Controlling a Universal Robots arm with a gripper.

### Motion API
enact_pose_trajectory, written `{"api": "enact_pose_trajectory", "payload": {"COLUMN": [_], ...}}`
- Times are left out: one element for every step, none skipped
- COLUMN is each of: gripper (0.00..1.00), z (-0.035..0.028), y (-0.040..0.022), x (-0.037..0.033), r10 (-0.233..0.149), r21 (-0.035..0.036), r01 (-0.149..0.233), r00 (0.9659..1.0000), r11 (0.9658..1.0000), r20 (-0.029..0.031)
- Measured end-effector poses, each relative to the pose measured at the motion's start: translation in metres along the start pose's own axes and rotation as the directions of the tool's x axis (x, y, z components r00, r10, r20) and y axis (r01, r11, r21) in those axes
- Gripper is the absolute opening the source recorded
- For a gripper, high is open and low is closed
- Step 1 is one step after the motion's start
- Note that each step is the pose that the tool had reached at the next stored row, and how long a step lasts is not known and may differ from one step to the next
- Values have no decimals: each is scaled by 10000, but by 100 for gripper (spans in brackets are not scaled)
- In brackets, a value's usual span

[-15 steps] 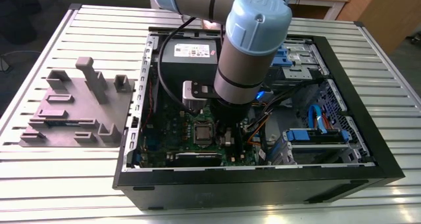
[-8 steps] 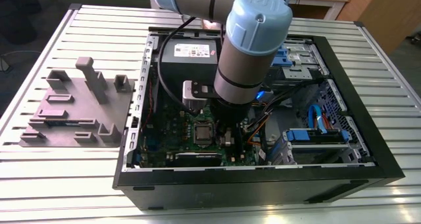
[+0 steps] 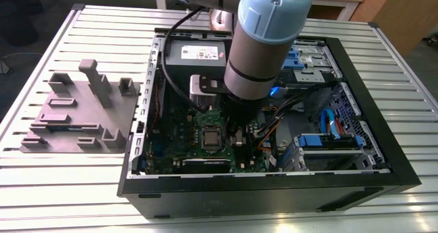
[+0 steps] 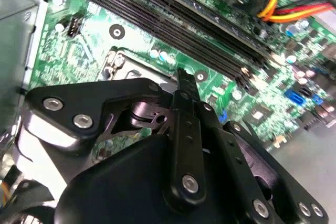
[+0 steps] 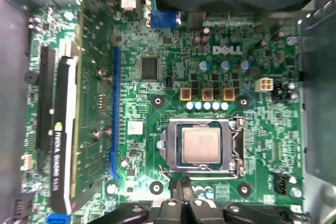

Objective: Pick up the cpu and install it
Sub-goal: 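Install the first cpu locking lever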

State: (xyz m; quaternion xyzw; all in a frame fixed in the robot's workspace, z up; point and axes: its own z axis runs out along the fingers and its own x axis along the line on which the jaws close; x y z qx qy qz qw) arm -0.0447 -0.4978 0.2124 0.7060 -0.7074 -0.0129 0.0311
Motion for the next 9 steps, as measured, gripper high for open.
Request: {"api": "enact_pose_trajectory", "payload": {"gripper": [10,10,10,10,10,10,10,10,10], "z": [-28,-39,-38,-38,-38,-39,-38,-38,-39], "y": [2,2,2,2,2,2,2,2,2], "x": [1,1,1,0,0,1,1,1,1], "r10": [0,-1,-1,-1,-1,-1,-2,-1,-1], "r21": [0,-1,1,1,1,0,0,0,0], "r01": [0,1,1,1,1,1,2,1,1], "r00": [10000,10000,10000,10000,10000,10000,10000,10000,10000], "r11": [10000,10000,10000,10000,10000,10000,10000,10000,10000], "r20": [3,7,12,13,14,15,16,17,17]}}
